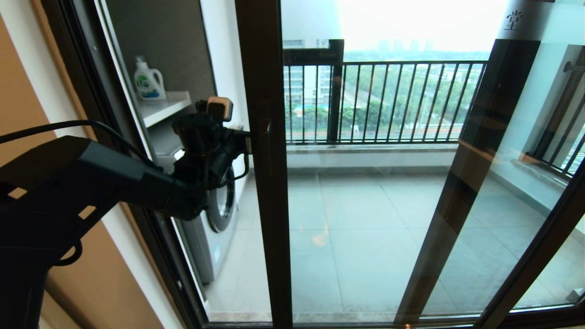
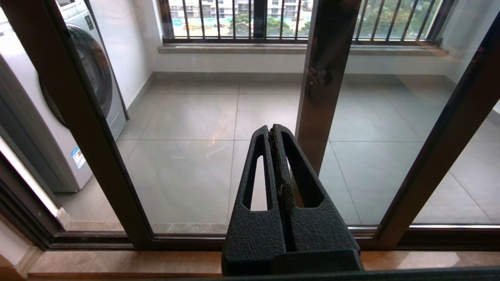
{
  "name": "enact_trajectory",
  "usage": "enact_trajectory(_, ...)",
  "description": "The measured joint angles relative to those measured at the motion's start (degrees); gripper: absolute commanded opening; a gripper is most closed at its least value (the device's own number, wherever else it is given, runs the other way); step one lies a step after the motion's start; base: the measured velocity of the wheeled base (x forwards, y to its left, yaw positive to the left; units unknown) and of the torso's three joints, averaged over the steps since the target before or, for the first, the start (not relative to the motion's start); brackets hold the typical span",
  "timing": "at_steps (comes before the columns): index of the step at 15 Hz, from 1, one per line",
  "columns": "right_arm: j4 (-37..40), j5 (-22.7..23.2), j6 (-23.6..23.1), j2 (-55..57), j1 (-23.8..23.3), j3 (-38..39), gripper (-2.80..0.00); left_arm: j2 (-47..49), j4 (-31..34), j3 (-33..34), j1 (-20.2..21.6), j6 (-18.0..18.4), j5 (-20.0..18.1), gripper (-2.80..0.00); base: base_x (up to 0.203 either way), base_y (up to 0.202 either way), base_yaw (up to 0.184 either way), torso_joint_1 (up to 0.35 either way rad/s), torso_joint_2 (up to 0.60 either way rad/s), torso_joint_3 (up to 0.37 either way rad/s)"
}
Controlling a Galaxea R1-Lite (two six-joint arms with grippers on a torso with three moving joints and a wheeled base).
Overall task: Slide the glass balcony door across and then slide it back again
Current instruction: Open the slid door
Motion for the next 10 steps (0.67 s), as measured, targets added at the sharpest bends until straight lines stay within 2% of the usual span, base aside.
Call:
enact_trajectory(4,0.0,0.0,0.0,0.0,0.0,0.0,-2.80,2.6,1.6,-4.2,-2.1,0.3,1.9,-2.80,0.000,0.000,0.000,0.000,0.00,0.000)
enact_trajectory(10,0.0,0.0,0.0,0.0,0.0,0.0,-2.80,4.6,2.9,-6.8,-6.5,0.4,3.5,-2.80,0.000,0.000,0.000,0.000,0.00,0.000)
